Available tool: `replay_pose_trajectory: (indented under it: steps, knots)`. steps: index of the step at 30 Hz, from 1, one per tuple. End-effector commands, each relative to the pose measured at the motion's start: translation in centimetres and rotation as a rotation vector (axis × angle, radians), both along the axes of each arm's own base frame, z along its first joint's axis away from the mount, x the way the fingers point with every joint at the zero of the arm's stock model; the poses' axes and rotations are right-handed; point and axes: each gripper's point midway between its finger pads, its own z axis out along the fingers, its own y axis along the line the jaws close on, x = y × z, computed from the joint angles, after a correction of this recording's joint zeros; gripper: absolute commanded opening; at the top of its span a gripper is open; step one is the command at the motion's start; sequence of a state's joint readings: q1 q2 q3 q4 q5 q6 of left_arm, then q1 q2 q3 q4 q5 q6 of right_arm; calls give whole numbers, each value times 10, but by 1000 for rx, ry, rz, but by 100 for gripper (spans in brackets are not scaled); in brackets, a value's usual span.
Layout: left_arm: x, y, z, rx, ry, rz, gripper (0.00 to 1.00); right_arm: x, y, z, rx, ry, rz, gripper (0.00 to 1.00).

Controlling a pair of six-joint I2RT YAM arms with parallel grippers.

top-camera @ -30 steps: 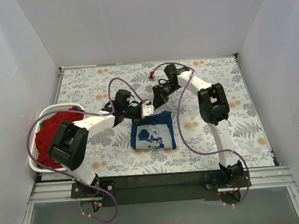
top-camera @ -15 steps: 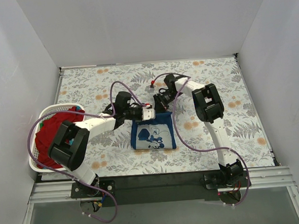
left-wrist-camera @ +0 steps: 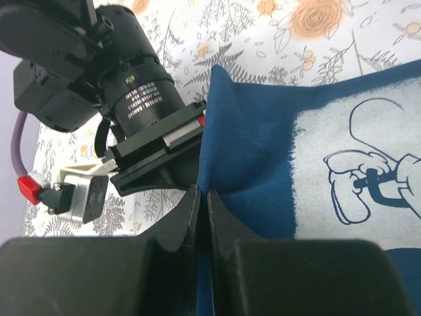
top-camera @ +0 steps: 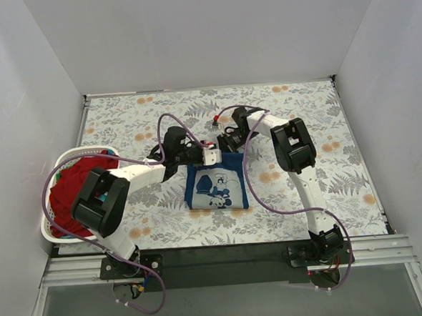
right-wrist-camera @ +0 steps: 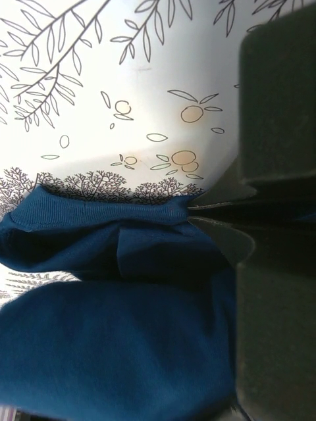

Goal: Fold and stack the t-shirts
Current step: Fold the tshirt

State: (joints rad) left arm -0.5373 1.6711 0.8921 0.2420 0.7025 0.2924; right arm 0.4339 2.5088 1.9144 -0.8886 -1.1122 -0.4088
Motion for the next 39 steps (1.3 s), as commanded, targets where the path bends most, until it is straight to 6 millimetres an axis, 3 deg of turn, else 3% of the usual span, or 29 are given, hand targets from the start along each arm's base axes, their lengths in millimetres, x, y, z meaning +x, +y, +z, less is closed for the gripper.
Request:
replay_pose_trajectory:
  steps: [1, 6, 10, 12, 13, 14, 19, 25, 28, 29, 30, 32, 33, 35, 36, 39]
  knots:
    - [14, 1, 5, -6, -86, 27, 0, -4, -5, -4, -31, -40, 20, 13]
    - [25, 8, -7, 18, -134, 77, 0, -1, -6, 2, -45, -68, 18, 14]
    - [25, 10, -3, 17, -158, 87, 0, 17, -7, 9, -99, -146, -1, 18]
    - [23, 11, 9, 5, -169, 88, 10, 26, -9, 16, -127, -195, -12, 21]
    - [20, 13, 9, 13, -149, 89, 14, 30, -9, 21, -132, -219, -16, 27]
    - [20, 13, 15, 8, -146, 94, 23, 35, -8, 27, -137, -245, -22, 30]
    - [9, 23, 48, -5, -58, 146, 33, 58, -15, 58, -196, -413, -52, 50]
    - [0, 41, 75, -57, 271, 325, 43, 84, -35, 99, -250, -609, -98, 68]
    - [2, 60, 62, -69, 533, 456, 48, 94, -58, 113, -259, -625, -145, 71]
    - [16, 70, 63, -93, 603, 503, 48, 94, -65, 114, -259, -618, -152, 71]
    - [13, 69, 61, -121, 721, 497, 49, 96, -76, 120, -248, -610, -173, 72]
    - [21, 81, 62, -142, 862, 553, 50, 87, -87, 115, -249, -566, -164, 72]
    - [20, 78, 46, -135, 965, 541, 51, 83, -91, 116, -241, -549, -165, 72]
    - [25, 83, 40, -149, 1099, 584, 52, 69, -93, 108, -238, -509, -134, 70]
    - [24, 82, 27, -134, 1187, 596, 52, 63, -92, 105, -223, -486, -126, 68]
    - [32, 89, 11, -133, 1305, 655, 54, 54, -92, 90, -223, -421, -114, 66]
